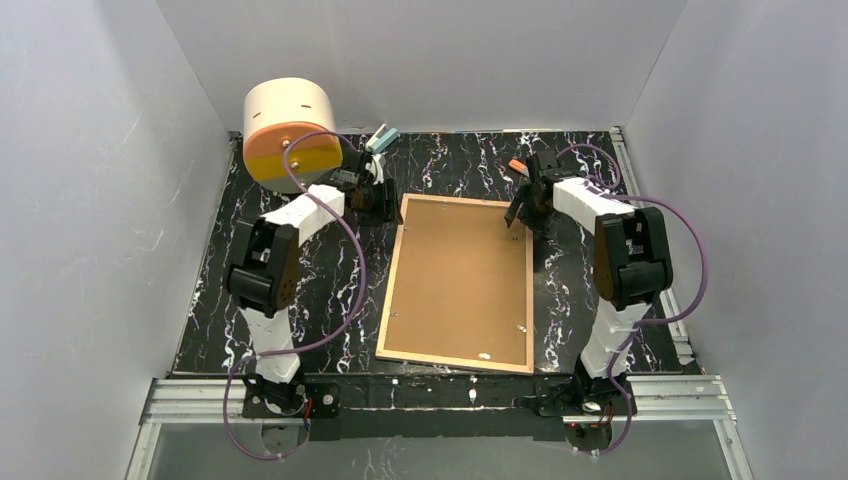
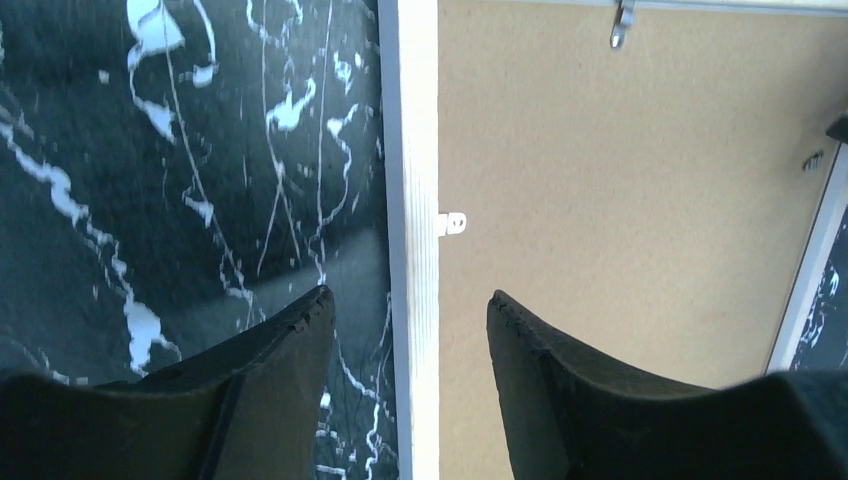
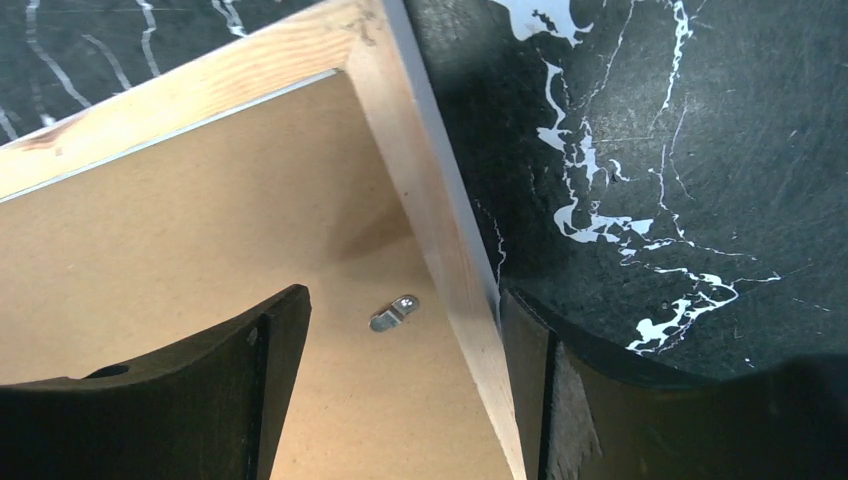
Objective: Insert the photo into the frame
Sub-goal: Install the photo frame at the center of the board.
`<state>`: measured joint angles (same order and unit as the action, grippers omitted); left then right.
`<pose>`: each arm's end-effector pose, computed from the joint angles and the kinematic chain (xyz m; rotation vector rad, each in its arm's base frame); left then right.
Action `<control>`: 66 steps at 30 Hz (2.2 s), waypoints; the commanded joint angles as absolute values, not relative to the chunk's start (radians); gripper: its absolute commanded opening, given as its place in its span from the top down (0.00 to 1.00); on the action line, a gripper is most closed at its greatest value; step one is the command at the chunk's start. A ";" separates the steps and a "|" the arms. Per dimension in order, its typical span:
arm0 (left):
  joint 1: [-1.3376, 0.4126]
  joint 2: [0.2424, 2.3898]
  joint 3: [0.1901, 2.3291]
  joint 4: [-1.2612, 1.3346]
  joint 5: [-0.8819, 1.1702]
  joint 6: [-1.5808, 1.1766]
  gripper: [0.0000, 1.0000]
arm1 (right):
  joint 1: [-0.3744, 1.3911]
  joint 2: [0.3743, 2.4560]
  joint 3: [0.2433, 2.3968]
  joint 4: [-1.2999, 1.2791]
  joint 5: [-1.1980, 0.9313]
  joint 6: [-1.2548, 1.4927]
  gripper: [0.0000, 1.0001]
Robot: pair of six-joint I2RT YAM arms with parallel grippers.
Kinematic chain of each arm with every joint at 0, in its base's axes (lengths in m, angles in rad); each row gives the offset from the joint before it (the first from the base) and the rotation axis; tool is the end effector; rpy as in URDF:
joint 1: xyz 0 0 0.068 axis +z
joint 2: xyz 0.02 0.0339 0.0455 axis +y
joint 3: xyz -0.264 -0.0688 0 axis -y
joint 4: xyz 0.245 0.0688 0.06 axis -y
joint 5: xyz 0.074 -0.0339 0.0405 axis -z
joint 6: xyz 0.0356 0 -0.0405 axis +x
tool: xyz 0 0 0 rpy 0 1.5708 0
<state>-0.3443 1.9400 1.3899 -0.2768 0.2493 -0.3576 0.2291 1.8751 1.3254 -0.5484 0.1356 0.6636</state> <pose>0.4008 -0.1531 0.2029 0.1037 2.4560 -0.6182 0.3800 0.0837 0.1912 0.6149 2.5840 0.1135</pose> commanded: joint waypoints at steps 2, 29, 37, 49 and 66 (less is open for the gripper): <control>-0.347 1.816 1.274 -0.302 0.231 -0.366 0.44 | 0.222 1.921 1.359 -0.584 0.182 0.746 0.26; -0.347 1.795 1.084 -0.260 0.290 -0.382 0.60 | 0.224 1.905 1.259 -0.559 -0.022 0.656 0.37; -0.347 1.806 1.091 -0.266 0.280 -0.385 0.64 | 0.224 1.896 1.242 -0.559 -0.058 0.505 0.44; -0.347 1.830 1.127 -0.289 0.247 -0.383 0.65 | 0.222 1.887 1.268 -0.574 -0.028 0.353 0.68; -0.347 1.807 1.120 -0.296 0.242 -0.370 0.65 | 0.198 1.822 1.311 -0.611 -0.059 0.469 0.40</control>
<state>-0.3450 1.8168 1.1099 -0.2466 0.2749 -0.3935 0.2096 1.8786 1.2701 -0.5827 -0.0357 0.4393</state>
